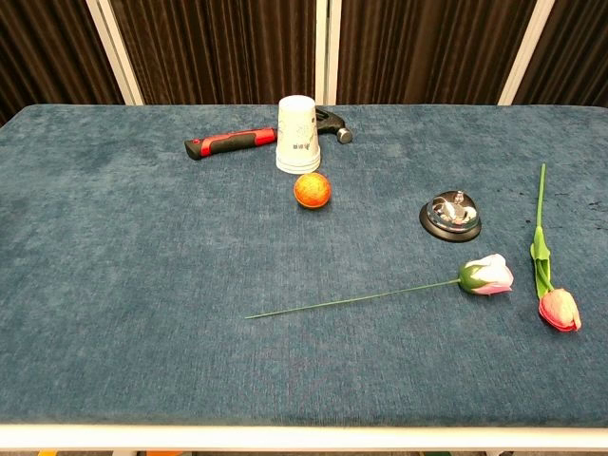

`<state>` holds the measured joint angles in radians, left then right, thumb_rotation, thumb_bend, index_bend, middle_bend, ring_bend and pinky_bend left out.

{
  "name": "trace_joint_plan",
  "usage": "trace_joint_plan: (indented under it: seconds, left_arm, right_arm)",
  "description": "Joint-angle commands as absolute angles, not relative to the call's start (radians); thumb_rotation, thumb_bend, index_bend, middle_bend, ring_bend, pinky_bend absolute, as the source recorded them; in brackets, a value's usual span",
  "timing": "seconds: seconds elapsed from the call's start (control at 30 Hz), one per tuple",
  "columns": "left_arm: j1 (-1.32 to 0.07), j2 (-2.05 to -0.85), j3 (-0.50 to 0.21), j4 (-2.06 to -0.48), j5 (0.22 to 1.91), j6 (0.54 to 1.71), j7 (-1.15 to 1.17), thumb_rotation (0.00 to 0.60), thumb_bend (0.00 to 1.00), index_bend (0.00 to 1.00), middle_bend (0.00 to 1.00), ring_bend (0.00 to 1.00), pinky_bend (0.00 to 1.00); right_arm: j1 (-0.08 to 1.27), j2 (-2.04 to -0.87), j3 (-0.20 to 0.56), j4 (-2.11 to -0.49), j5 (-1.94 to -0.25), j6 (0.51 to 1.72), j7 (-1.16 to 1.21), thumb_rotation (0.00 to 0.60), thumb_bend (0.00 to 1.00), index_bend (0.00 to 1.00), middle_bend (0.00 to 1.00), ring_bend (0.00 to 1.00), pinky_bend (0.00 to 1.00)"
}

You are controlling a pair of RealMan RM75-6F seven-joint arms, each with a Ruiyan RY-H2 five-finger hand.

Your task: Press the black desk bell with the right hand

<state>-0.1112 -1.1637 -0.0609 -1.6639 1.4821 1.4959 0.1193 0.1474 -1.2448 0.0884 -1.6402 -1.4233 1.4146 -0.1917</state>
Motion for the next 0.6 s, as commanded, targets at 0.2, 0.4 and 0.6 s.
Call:
trace_joint_plan:
  seconds: [0.2,0.4,0.6]
  left_arm:
    - [-0.109,-1.168,-0.058,-1.657,1.482,1.495,0.116,0.6,0.11,0.09,0.05,0.0,0.15]
    - [-0.113,-1.159,-0.063,-1.664,1.482,1.494,0.116,0.6,0.11,0.09,0.05,0.0,0.15]
    - [-0.111,-1.162,-0.059,-1.665,1.484,1.493,0.115,0.6,0.11,0.09,0.05,0.0,0.15]
  right_arm:
    - [0.149,-1.243,0.089,-1.645,-1.42,1.41,-0.194,0.6,0.23,0.0,0.0,0.0,0.0]
    - [0.153,-1.249,0.088,-1.648,-1.422,1.407,-0.2,0.6,0.29,0.0,0.0,0.0,0.0]
    - [0.153,-1.246,0.085,-1.663,-1.412,1.402,-0.238,0.6,0.94,0.0,0.0,0.0,0.0]
